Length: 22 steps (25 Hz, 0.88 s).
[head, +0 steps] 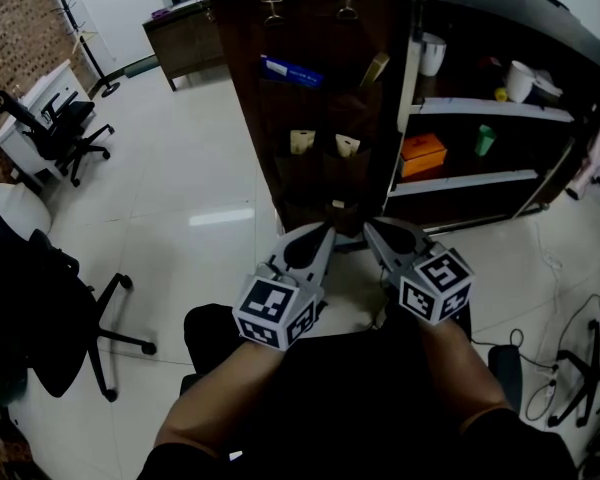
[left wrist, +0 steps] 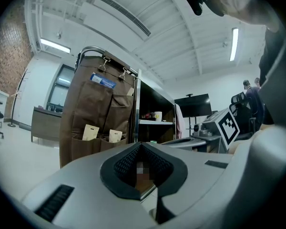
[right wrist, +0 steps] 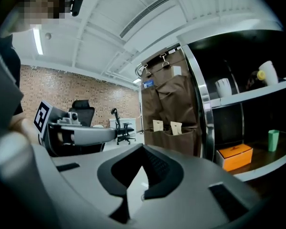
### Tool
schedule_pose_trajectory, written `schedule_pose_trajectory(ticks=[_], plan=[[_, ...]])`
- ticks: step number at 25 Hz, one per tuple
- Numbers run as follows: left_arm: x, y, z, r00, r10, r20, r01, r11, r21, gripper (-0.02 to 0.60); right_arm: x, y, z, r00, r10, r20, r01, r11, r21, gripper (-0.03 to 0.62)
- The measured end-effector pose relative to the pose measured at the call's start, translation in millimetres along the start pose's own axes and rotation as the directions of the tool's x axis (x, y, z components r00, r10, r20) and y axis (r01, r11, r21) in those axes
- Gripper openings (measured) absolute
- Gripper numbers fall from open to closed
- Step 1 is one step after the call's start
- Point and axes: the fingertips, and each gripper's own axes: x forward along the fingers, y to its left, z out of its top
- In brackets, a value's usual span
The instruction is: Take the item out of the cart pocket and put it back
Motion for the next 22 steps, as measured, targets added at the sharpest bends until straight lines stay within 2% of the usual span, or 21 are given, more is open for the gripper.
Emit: schedule_pose_trajectory(ticks=[22], plan=[[2, 0, -3, 1.0, -0.002, -0.011, 0.002, 1.0, 0.001, 0.0, 0, 6, 12, 1.0, 0.02, 0.005, -0.02, 1.0, -0.012, 0.008]])
